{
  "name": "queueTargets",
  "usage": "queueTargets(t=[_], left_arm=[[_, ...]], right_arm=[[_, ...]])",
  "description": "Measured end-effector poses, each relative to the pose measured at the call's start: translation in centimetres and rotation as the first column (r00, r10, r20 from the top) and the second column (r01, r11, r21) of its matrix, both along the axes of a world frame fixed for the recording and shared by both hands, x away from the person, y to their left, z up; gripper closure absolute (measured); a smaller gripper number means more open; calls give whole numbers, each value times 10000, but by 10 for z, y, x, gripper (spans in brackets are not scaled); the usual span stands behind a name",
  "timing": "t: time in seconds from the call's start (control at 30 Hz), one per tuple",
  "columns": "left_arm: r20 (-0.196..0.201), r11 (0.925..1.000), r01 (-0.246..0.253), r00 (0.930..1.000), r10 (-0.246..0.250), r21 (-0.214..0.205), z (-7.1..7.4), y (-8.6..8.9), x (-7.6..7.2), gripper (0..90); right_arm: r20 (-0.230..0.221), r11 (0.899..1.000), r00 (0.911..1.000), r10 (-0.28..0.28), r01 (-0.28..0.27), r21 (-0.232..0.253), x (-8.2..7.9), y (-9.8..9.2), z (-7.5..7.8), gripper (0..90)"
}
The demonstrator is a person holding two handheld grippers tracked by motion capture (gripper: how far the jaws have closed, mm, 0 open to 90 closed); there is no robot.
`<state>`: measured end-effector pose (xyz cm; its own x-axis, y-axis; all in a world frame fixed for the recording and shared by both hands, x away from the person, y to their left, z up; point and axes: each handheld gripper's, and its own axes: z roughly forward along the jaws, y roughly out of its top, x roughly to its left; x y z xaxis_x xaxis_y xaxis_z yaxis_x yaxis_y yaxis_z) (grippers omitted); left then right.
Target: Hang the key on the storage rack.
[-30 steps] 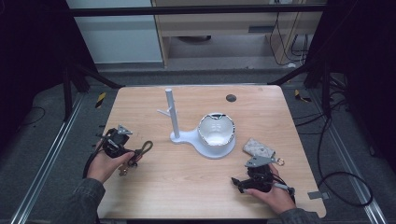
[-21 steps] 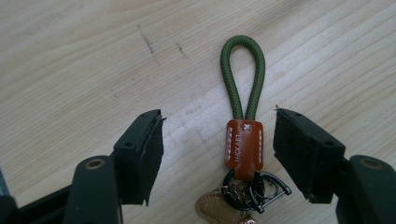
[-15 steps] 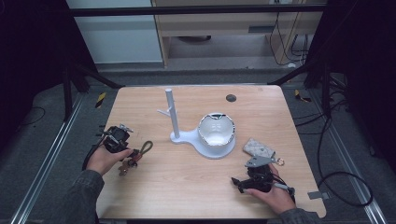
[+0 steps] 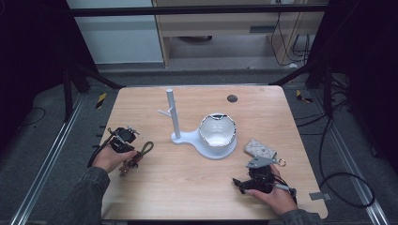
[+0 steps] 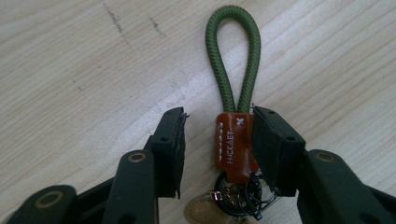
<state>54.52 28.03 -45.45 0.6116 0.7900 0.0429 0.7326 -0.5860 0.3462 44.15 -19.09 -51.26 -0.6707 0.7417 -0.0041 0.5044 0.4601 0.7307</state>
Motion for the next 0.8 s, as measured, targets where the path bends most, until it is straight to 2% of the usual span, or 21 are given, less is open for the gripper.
queueTargets(t=[0.6,0.8], left_arm=[[-321,9994,299,9991,-294,161,-6,-2,-7,580],[-446,9998,209,9988,-207,46,-8,-1,-8,603]], right_arm=[[-3,10000,10000,-2,2,2,0,0,0,52],[-3,10000,10000,-2,2,5,0,0,0,52]])
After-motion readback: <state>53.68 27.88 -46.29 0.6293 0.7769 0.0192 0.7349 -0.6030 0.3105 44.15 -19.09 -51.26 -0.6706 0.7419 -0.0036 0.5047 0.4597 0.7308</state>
